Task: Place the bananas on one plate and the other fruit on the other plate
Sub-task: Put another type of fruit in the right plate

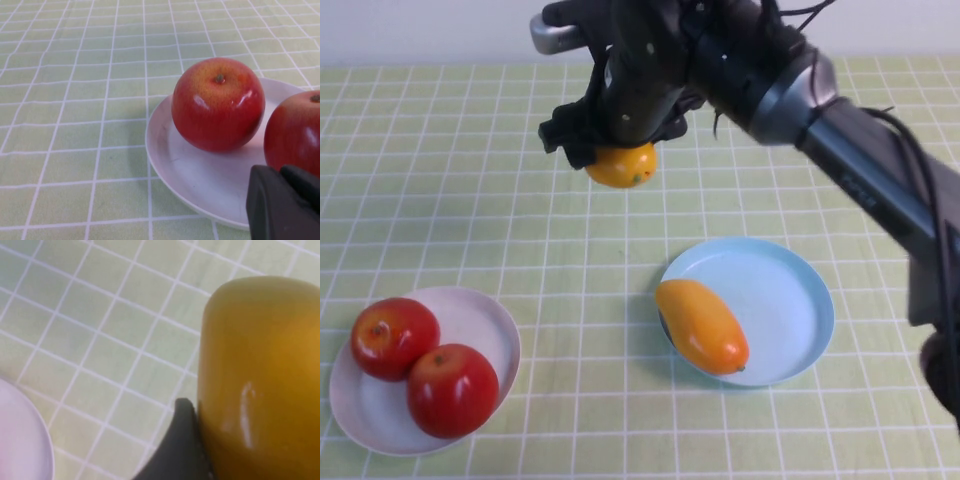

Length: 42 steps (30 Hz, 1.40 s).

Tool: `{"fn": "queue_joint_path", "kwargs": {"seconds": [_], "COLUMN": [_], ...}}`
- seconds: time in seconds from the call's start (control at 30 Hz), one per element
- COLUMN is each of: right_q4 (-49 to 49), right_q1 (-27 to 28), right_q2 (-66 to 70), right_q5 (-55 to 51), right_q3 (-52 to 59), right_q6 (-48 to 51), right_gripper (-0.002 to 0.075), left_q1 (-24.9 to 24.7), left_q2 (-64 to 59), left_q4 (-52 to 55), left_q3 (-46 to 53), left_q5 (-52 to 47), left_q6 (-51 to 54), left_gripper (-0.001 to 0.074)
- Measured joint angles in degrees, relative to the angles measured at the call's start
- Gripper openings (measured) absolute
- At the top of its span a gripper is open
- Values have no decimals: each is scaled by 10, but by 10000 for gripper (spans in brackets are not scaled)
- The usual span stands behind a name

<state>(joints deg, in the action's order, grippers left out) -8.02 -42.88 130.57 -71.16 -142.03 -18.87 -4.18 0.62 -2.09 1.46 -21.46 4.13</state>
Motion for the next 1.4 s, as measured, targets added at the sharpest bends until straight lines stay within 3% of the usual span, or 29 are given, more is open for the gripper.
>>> {"fn": "queue_joint_path", "kwargs": {"seconds": [0.13,0.33,0.67,0.87,1.1,1.27,1.4], "right_q4": [-3,-2,42,47,56,68,71], "right_q1": [0,8,89,97,97,97,97], "right_q2": [-84,-229,-298,-298,-277,-270,-293], "right_q5": [0,1,168,248,268,261,245], "right_q3": [102,342,658,701,701,702,702], "right_q6": [9,9,9,9,24,28,28], "right_gripper": [532,532,532,532,533,646,669], "left_q1": [0,0,0,0,0,0,0], "left_q2": [0,0,0,0,0,0,0], "left_q4": [0,0,0,0,0,0,0], "left_q3": [0,0,0,0,0,0,0], "left_q5": [0,0,0,0,0,0,0], "left_q6": [0,0,0,0,0,0,0], "left_gripper": [4,4,4,4,4,4,4]}}
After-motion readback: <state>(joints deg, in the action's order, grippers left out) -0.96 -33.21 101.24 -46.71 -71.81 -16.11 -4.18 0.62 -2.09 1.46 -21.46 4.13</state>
